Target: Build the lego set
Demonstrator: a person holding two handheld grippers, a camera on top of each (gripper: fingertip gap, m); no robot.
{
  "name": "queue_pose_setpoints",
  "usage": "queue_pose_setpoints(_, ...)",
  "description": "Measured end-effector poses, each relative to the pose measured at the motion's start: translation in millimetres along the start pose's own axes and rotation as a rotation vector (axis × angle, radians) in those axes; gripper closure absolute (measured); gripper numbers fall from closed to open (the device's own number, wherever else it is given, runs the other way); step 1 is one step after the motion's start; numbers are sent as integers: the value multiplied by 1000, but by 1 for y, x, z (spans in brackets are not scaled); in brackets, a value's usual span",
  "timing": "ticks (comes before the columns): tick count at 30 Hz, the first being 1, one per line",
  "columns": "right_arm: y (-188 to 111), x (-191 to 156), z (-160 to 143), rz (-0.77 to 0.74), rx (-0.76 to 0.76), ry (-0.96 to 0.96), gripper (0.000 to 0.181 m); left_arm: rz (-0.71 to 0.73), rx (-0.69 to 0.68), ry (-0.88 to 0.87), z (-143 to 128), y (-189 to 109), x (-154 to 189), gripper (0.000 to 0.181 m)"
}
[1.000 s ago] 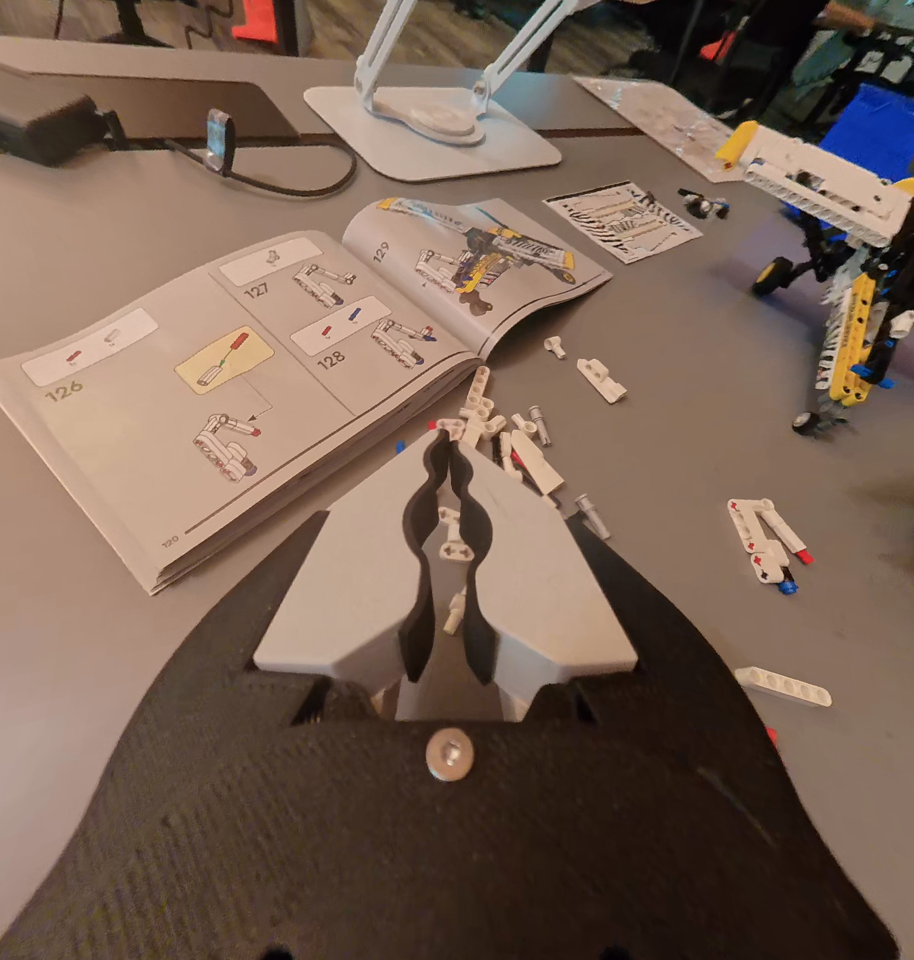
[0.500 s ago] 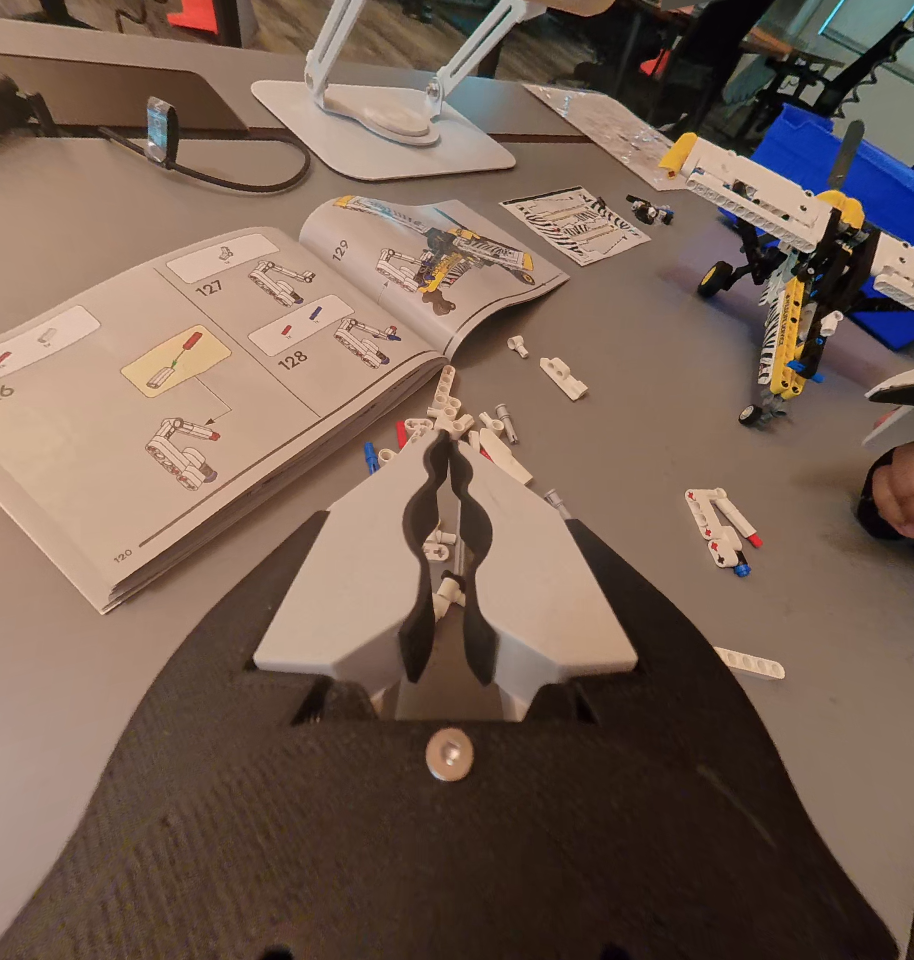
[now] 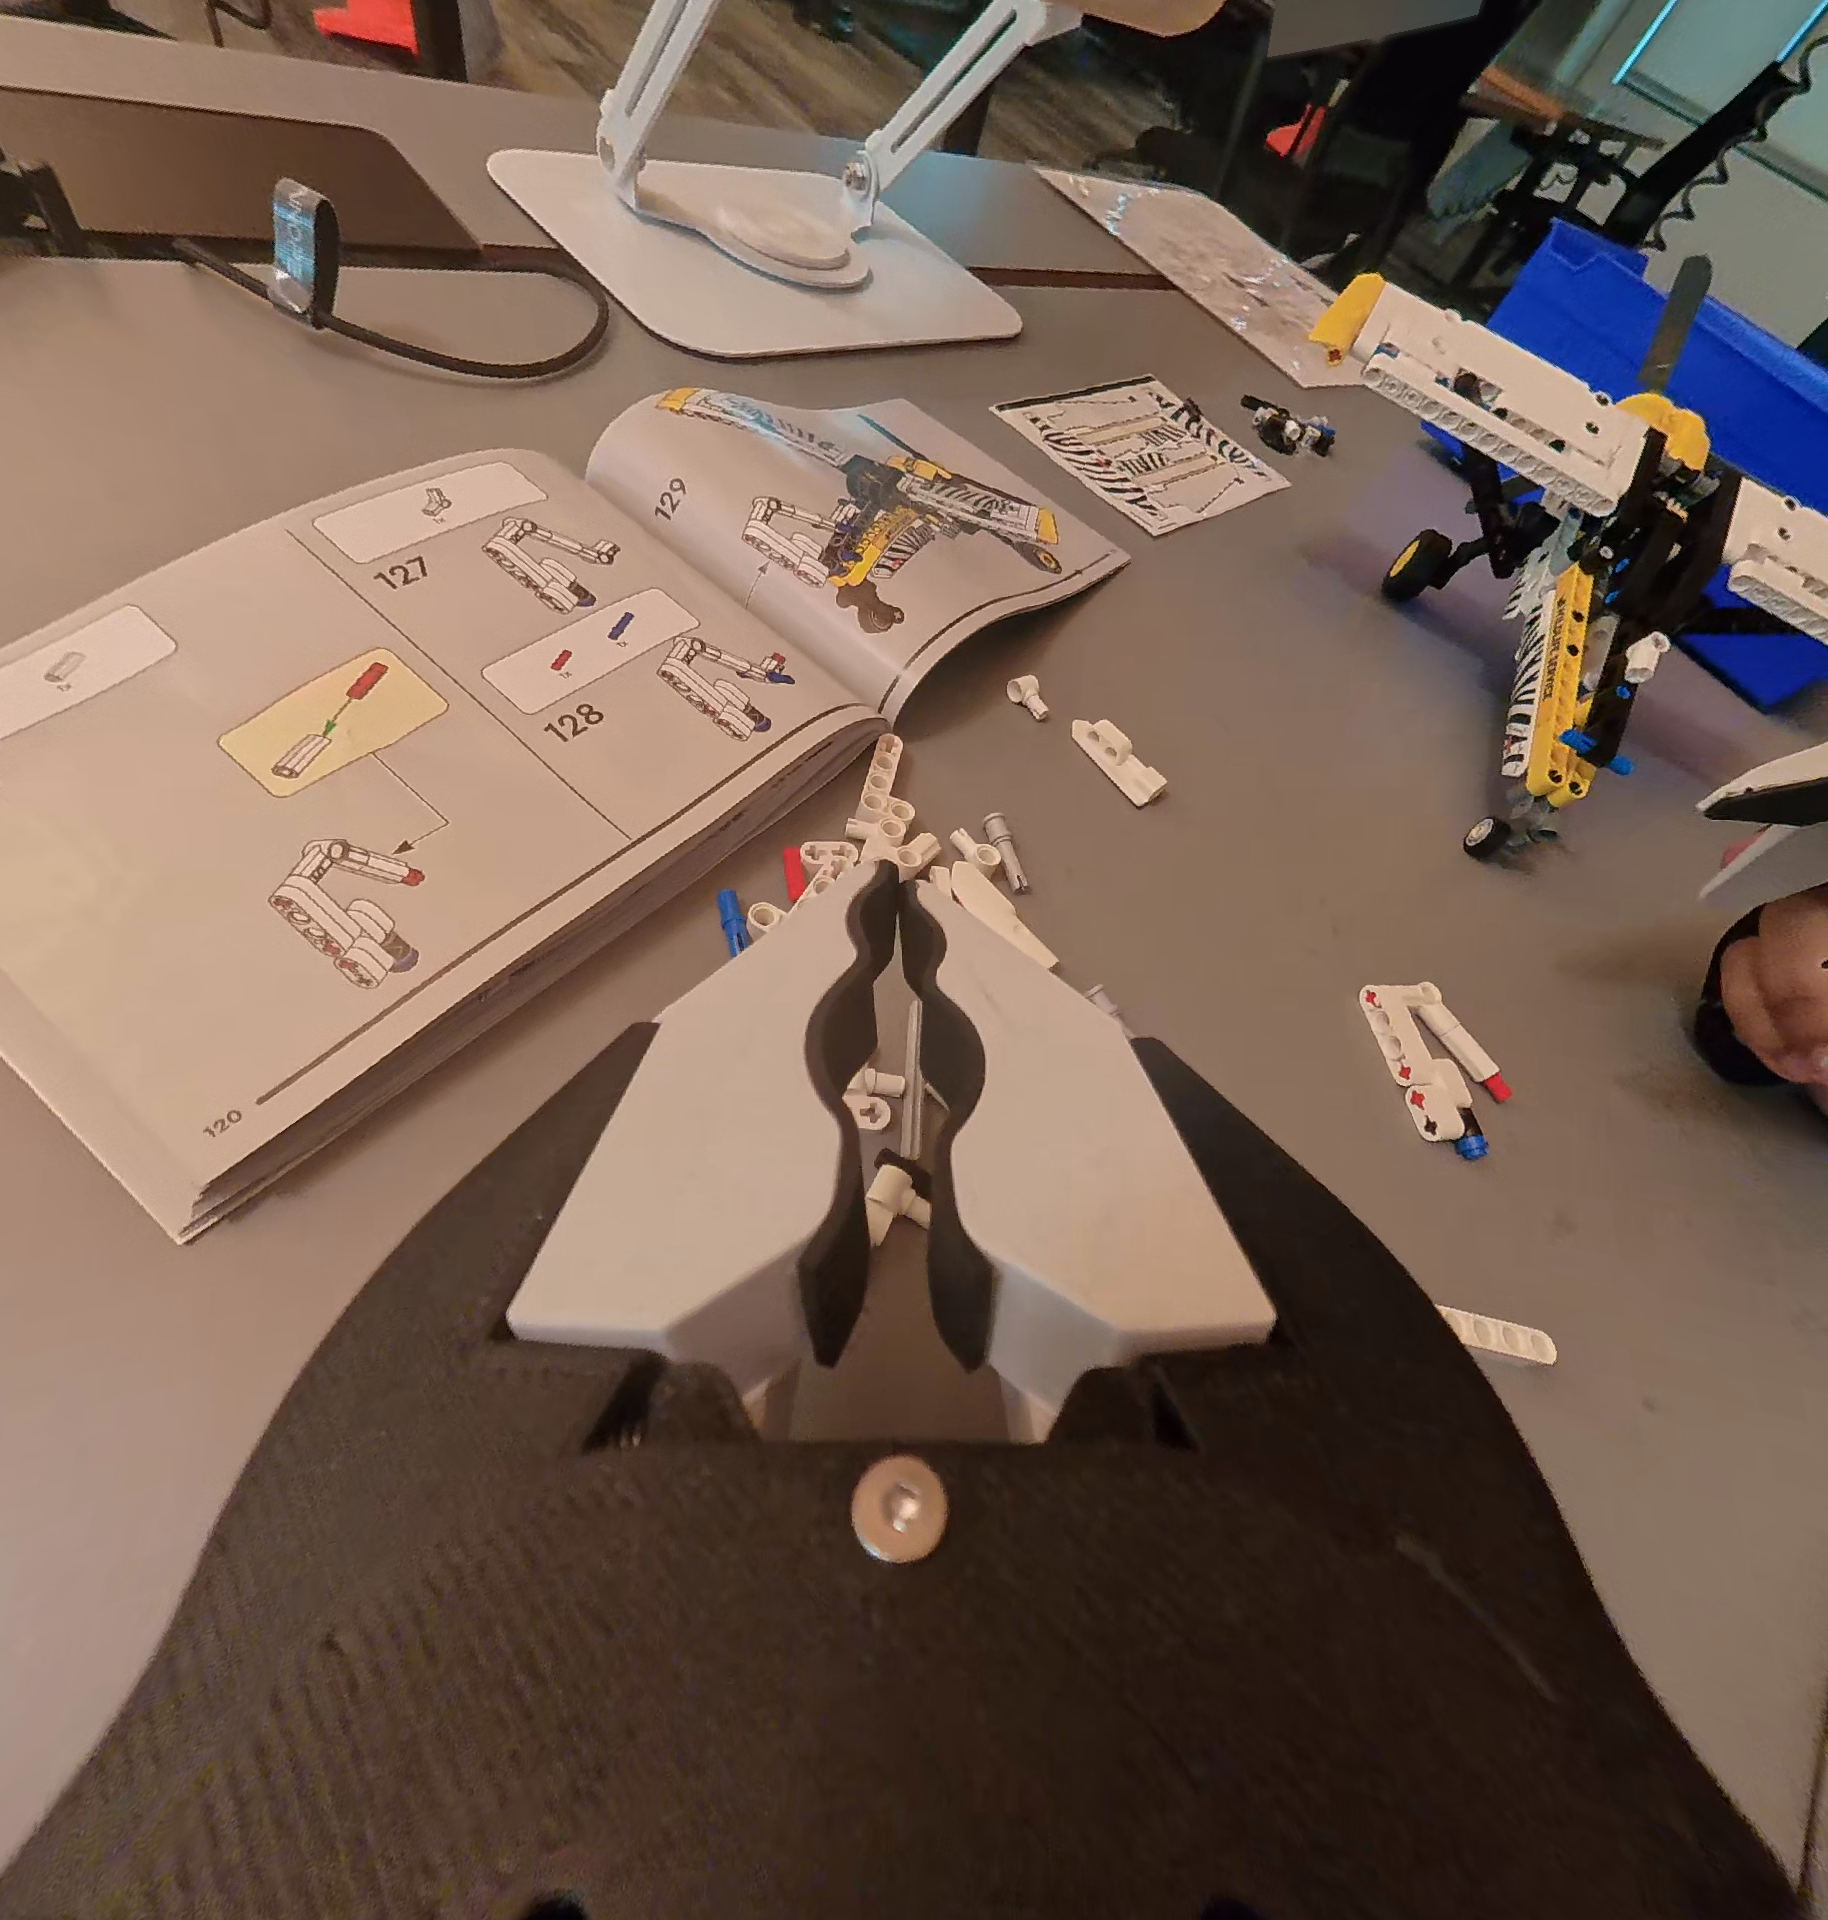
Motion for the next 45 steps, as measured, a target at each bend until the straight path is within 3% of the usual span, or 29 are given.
queue_pose_setpoints(19,0,-3,0,8,-20,-6,145,-27,-15,-28,-1,2,-1,179)
queue_pose_setpoints(45,6,-5,0,23,-101,23,144,-26,-25,-65,-1,3,-5,163)
Point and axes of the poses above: each gripper's, where its closed fingertips meet, y out along the fingers, z out of its top, x = y × z across the jaws, the point moved 9 cm from there along -y, back along the fingers, and after that the axes turned 3 degrees about -x, right-handed, at the moved point
